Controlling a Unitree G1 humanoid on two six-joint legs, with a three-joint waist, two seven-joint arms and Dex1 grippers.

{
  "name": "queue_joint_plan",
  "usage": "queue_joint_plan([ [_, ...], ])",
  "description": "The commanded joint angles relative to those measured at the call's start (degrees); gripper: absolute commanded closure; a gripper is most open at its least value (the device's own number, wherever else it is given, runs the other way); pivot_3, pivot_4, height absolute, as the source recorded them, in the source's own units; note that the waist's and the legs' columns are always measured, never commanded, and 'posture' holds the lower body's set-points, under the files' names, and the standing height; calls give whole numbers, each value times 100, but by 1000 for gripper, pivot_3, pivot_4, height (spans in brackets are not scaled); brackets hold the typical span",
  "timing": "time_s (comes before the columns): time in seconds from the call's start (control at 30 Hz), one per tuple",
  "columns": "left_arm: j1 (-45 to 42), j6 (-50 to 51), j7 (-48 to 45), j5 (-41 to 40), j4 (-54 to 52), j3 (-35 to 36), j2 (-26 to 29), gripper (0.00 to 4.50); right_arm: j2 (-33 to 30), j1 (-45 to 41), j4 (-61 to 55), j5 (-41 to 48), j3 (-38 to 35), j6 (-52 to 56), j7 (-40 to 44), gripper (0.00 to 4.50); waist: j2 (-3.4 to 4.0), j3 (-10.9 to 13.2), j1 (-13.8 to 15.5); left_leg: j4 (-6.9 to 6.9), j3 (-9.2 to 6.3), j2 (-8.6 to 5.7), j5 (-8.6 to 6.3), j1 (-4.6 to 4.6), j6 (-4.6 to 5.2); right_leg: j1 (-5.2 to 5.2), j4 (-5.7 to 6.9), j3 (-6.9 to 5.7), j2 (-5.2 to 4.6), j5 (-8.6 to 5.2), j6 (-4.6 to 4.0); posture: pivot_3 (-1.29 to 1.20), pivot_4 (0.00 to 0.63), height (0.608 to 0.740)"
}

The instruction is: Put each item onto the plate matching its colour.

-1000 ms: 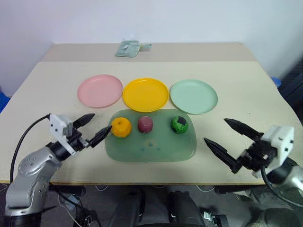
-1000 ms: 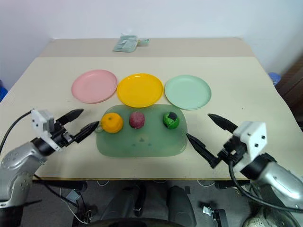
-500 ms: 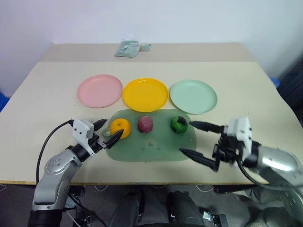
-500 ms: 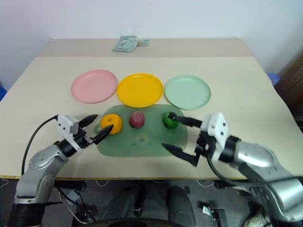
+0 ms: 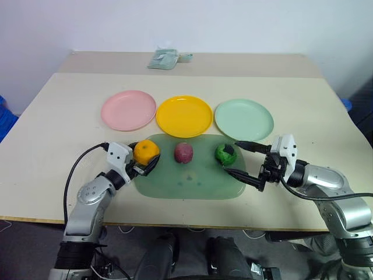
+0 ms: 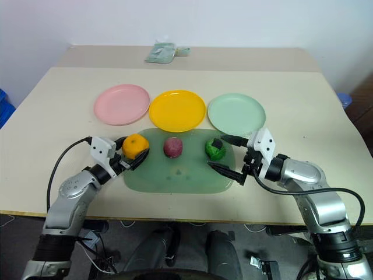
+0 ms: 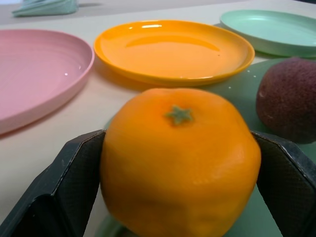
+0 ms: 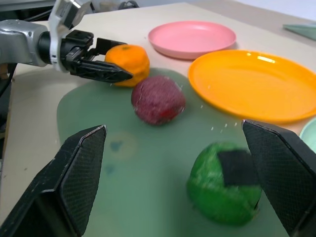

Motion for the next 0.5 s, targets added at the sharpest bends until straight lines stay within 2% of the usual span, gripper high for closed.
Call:
queue_joint_plan([
  [0.03, -95, -189, 24, 33, -50, 8, -47, 876, 44, 61, -272, -1, -211, -205, 1, 0, 0, 0, -10, 3, 0, 0, -1, 0, -2, 0, 0, 1, 0, -1, -2, 0, 150, 740],
  [0.07, -98, -199, 32, 46, -46, 17, -52, 1137, 55, 79, -260, -12, -210, -233, 0, 0, 0, 0, -10, 4, 0, 0, -1, 1, -2, 1, 1, 1, 1, 0, -1, 0, 150, 740],
  [0.27, -131, -345, 173, -96, -67, 294, -173, 1147, 201, -12, -96, -174, -169, -378, -76, 0, 0, 0, -1, 5, 0, 1, 3, 2, 5, 1, 1, 1, 2, 1, 0, 0, 150, 740],
  [0.5, -878, -21, 747, -276, 161, 726, -304, 1147, 495, -352, 25, -394, -113, -407, -443, 0, 0, 0, 2, 10, -1, 1, 2, 2, -1, 2, 5, 0, 5, 9, 13, 0, 150, 740],
])
